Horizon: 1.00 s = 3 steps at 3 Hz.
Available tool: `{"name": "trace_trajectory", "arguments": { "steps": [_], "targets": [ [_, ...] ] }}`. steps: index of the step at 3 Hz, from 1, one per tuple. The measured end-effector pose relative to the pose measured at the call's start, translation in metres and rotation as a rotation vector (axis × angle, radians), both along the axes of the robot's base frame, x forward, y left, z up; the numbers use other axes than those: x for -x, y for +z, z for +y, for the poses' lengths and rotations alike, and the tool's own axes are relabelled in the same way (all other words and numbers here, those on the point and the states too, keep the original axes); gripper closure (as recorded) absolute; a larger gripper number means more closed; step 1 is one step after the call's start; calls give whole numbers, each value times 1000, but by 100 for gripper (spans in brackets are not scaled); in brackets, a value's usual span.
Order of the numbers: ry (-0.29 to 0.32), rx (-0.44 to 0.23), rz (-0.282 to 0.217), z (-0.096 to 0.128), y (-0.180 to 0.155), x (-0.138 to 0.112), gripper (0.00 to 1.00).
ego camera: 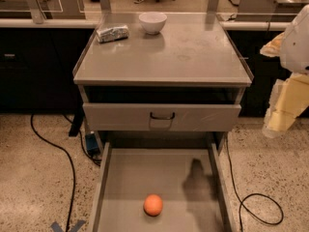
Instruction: Pick orange from middle drawer and place on counter
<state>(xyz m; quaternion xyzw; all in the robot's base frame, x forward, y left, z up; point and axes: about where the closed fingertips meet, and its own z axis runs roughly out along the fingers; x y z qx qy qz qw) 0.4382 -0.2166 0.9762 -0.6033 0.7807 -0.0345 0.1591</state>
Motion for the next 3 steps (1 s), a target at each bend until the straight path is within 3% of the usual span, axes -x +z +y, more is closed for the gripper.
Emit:
{"name": "trace_trajectory", "arguments": {
  "steps": [1,3],
  "targets": [
    [0,0,0,0,0,0,0],
    [29,-31,38,12,-55,10,0]
  ]
}}
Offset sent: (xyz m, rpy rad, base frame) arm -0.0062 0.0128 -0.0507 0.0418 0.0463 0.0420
